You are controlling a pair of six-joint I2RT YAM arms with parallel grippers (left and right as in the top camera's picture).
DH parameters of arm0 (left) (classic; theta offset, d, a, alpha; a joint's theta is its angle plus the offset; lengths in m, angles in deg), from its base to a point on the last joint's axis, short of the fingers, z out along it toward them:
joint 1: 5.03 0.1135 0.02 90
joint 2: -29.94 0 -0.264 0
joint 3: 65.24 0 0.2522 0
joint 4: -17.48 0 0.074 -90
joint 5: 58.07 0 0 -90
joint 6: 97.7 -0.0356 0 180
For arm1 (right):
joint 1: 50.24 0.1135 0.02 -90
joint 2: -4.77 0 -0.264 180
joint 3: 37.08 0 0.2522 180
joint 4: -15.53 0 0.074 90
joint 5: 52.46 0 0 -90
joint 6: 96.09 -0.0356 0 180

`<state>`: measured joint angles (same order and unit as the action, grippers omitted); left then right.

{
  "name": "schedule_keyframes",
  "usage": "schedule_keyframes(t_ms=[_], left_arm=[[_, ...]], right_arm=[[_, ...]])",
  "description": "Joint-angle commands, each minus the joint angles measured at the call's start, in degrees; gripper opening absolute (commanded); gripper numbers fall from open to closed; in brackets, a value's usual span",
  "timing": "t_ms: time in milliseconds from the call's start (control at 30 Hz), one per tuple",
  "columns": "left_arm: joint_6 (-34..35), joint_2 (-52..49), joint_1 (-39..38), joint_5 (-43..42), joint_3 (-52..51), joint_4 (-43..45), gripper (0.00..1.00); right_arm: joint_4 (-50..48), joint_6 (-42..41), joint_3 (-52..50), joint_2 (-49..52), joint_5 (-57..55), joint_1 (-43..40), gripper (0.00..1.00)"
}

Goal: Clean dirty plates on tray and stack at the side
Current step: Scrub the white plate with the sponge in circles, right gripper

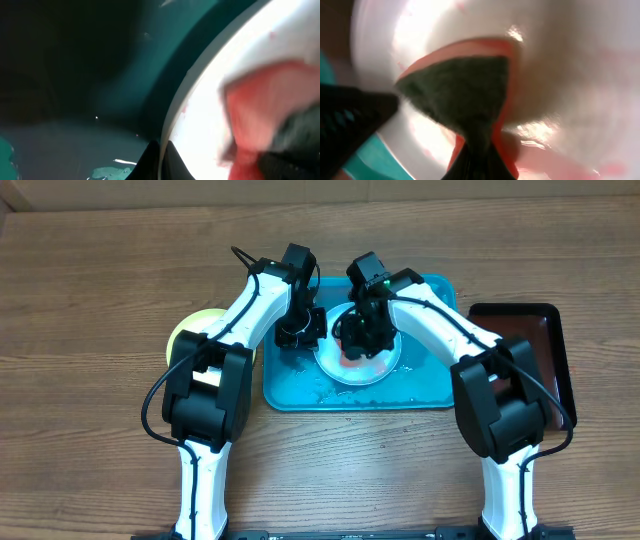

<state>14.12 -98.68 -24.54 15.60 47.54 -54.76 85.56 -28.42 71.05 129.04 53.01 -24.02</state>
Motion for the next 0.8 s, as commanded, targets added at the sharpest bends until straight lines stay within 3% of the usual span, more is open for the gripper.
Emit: schedule_keyframes(t_ms=[0, 133, 300, 533, 767], left_arm=[[-1.7, -1.0, -0.3, -0.5, -0.4, 0.0, 0.04], [-1.7, -1.0, -0.3, -0.5, -0.4, -0.1, 0.04], [-2.0, -1.0, -0.3, -0.2, -0.4, 0.0, 0.04], [-2.1, -1.0, -0.3, -0.2, -0.4, -0.1, 0.04], [-2.1, -1.0, -0.3, -0.2, -0.4, 0.0, 0.04]], right_arm=[[3.6, -0.2, -0.1, 0.2, -3.3, -1.6, 0.04], [7.7, -0.1, 1.3, 0.2, -12.1, -3.4, 0.04], [0.9, 2.7, 1.4, 0.2, -15.9, -3.7, 0.04], [-6.8, 5.3, 1.2, 0.2, -12.3, -1.9, 0.04], [-4.3, 6.1, 1.2, 0.2, -6.8, 2.5, 0.04]])
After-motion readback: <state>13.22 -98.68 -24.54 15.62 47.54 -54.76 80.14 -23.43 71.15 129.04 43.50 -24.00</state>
